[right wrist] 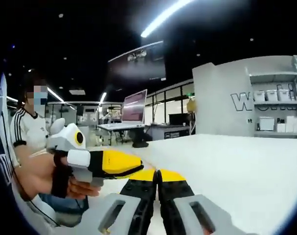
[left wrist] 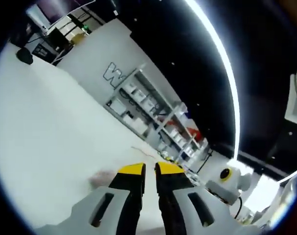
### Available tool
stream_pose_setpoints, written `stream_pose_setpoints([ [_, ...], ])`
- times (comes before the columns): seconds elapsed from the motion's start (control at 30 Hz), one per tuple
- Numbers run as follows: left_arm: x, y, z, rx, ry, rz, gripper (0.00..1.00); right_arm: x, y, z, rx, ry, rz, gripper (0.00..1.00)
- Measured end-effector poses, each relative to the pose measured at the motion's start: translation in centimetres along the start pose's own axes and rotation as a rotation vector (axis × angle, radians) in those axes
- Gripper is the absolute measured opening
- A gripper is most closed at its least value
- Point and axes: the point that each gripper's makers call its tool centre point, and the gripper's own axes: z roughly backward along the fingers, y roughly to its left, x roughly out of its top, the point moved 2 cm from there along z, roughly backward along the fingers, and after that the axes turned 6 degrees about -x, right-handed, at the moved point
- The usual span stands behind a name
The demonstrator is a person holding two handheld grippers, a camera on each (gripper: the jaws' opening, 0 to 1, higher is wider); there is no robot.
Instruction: Open the resealable bag by pulling the two sides of the seal apart until the entire bag opening is separated and visibly accessible.
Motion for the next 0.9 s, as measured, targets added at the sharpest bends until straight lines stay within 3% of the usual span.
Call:
stream_pose_setpoints([
  [0.2, -0.3, 0.0, -0.1, -0.002, 0.013, 0.034, 0.1, -0.3, 0.1, 0.1, 0.003, 0.001, -0.001, 0.0],
  [0.57, -0.6, 0.2, 0.1, -0.01, 0.021, 0.105, 0.11, -0.9, 0.8, 0.6, 0.003, 0.032, 0.117, 0.0],
  [0.73, -0.7, 0.1, 0.2, -0.024, 0.032, 0.12, 0.02, -1.2, 1.1, 0.6, 0.019, 0.048, 0.12, 0.0],
  [0.9, -0.8, -0.1, 0.2, -0.033, 0.035, 0.102, 0.02, -1.2, 1.0, 0.6, 0.027, 0.057, 0.115, 0.0],
])
